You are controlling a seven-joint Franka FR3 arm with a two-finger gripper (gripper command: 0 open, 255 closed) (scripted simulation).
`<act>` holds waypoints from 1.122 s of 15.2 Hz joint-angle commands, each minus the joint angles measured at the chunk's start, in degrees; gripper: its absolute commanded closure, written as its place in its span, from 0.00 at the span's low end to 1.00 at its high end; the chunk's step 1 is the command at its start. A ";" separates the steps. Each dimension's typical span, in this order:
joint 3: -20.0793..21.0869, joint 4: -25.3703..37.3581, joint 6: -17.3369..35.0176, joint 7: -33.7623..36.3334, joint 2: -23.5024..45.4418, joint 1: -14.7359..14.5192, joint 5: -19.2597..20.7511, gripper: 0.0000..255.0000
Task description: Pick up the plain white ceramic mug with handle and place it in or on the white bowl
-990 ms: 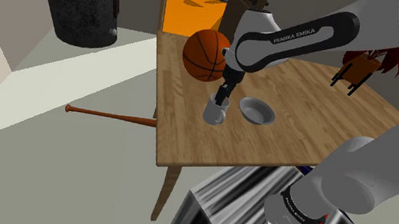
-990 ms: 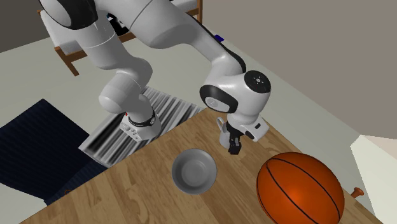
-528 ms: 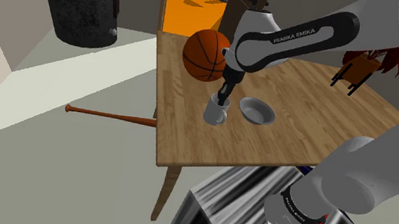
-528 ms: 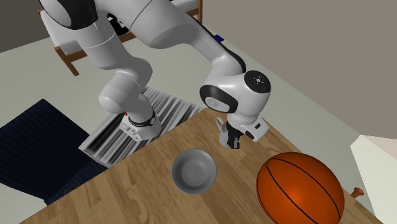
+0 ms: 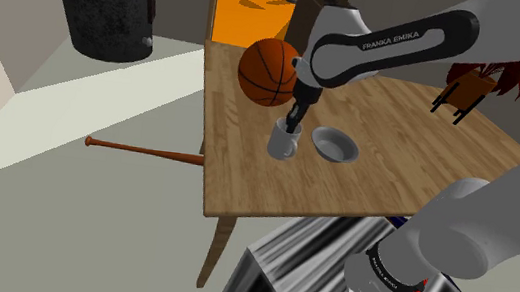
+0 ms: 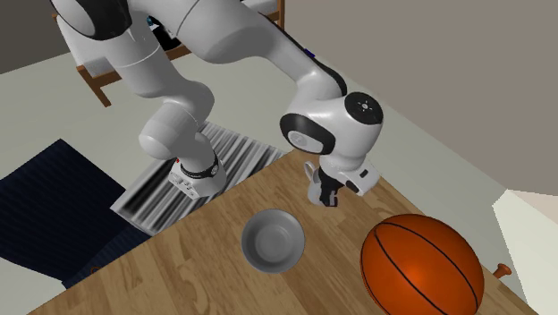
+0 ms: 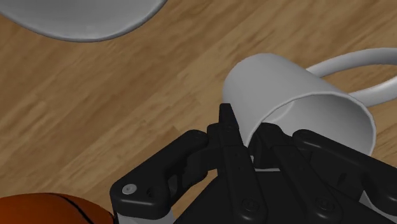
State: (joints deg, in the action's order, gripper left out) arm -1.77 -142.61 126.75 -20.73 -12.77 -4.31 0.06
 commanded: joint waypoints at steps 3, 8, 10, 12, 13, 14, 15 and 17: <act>0.09 1.74 -3.37 0.16 -1.61 -0.04 0.02 1.00; 0.13 4.02 -7.56 0.22 -3.52 -0.03 0.07 1.00; 0.14 5.01 -9.21 0.24 -4.18 -0.03 0.08 1.00; 0.16 6.05 -10.85 0.26 -4.78 -0.03 0.09 1.00; 0.16 6.59 -11.67 0.27 -5.06 -0.03 0.09 1.00; 0.17 7.14 -12.48 0.27 -5.32 -0.03 0.10 1.00; 0.18 7.70 -13.29 0.28 -5.57 -0.03 0.10 1.00; 0.19 8.85 -14.90 0.30 -6.03 -0.03 0.11 1.00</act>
State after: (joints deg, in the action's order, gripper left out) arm -1.60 -134.20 112.79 -20.47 -18.32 -4.34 0.17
